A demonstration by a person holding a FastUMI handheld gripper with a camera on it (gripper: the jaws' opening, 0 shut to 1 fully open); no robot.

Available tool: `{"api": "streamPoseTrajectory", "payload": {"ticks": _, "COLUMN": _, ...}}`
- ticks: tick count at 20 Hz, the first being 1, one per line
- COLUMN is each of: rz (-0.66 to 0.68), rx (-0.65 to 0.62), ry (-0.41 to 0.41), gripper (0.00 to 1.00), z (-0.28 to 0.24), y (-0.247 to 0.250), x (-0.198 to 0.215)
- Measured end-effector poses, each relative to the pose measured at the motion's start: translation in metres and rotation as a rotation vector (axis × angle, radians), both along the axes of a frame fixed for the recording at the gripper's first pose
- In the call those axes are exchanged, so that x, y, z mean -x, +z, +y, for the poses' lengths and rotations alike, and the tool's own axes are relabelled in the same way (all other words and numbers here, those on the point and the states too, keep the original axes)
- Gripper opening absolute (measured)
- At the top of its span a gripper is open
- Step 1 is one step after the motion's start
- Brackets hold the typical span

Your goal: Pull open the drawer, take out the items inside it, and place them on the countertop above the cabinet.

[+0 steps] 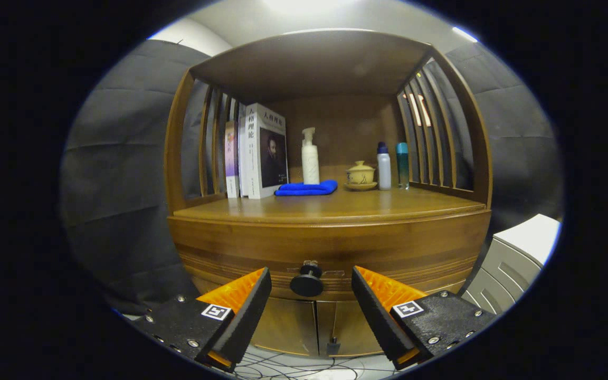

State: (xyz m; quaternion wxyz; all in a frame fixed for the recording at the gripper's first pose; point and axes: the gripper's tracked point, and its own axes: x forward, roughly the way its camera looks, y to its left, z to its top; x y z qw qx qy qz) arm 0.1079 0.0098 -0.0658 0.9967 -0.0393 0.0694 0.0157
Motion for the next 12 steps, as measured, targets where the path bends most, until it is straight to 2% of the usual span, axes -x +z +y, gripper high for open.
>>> {"api": "streamPoseTrajectory", "payload": {"ticks": 7, "rz": 0.052, "rx": 0.002, "ry": -0.021, "gripper": 0.95, "z": -0.005, "y": -0.022, "x": -0.032}}
{"api": "streamPoseTrajectory", "payload": {"ticks": 12, "rz": 0.064, "rx": -0.019, "ry": -0.069, "gripper": 0.86, "z": -0.01, "y": -0.022, "x": -0.046}}
